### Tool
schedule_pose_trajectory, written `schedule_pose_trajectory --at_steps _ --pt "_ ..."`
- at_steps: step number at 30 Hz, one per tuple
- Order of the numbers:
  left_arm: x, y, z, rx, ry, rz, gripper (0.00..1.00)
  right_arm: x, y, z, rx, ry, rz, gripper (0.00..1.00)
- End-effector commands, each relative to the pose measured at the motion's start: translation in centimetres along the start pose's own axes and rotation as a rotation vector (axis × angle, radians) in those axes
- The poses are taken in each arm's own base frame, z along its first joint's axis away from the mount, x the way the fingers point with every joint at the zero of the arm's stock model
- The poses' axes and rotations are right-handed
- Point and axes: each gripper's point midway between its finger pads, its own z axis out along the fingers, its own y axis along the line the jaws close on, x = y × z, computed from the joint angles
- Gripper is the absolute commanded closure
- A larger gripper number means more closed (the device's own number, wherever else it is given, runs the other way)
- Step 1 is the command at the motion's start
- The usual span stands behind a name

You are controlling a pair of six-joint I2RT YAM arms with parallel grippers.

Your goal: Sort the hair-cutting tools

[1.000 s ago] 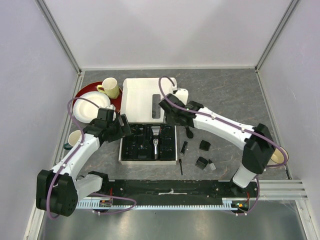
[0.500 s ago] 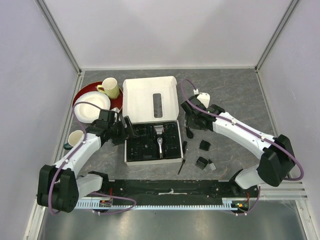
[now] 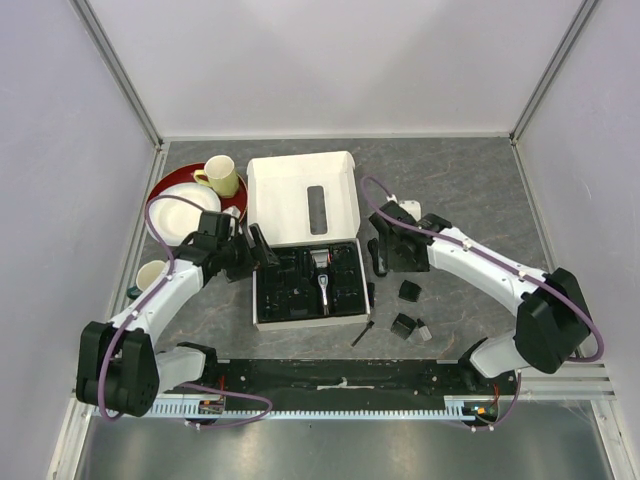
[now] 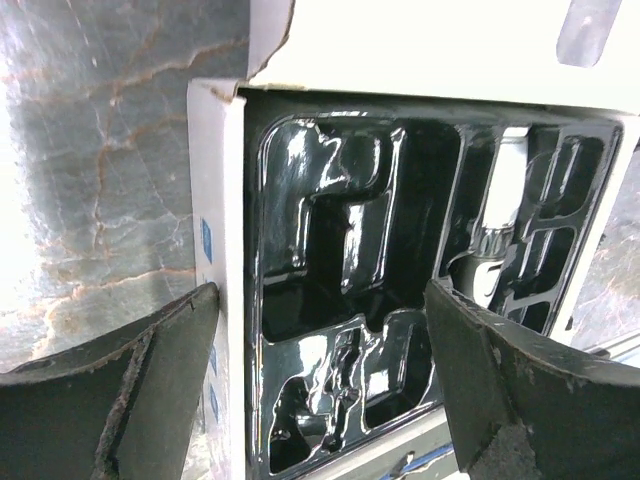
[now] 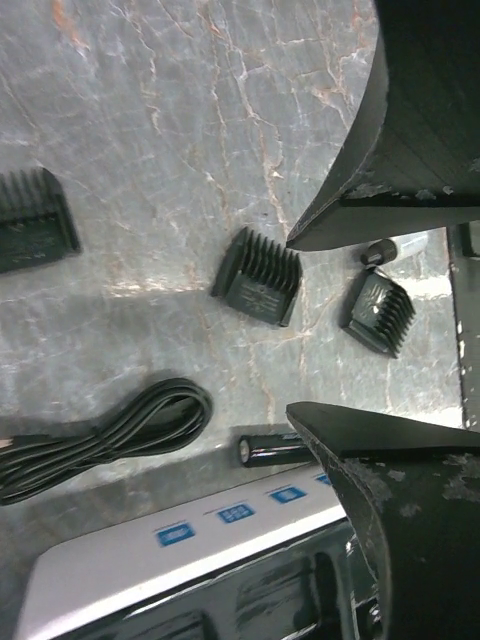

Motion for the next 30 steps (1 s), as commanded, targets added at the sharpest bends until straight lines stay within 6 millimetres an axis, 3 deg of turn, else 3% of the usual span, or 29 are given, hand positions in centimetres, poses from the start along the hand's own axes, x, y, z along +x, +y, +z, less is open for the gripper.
schedule_pose_trajectory --at_steps 1,8,12,16,23,30 --pt "-3.8 -1.8 -0.7 0.028 -0.121 0.104 0.11 2.4 -0.4 -0.7 -0.045 0.078 -0.050 0.30" --pt "-5.0 -2.2 -1.7 0.033 -0.181 0.151 0.11 6.5 -1.9 -1.8 -0.062 0.187 -0.011 0.28" --pt "-5.1 -2.3 -1.9 0.048 -0.208 0.170 0.11 9.2 -3.9 -2.5 -0.022 0.256 0.009 0.32" --pt "-5.0 -2.5 -2.0 0.071 -0.221 0.183 0.11 10.2 -5.5 -3.7 -0.003 0.240 0.053 0.36" --pt "-5.3 -2.3 -2.4 0.063 -0.254 0.183 0.11 14.4 -6.1 -2.8 -0.007 0.360 0.068 0.45" --pt "-5.8 -1.8 -3.3 0.029 -0.307 0.176 0.11 13.7 -6.0 -1.8 0.019 0.331 0.069 0.45"
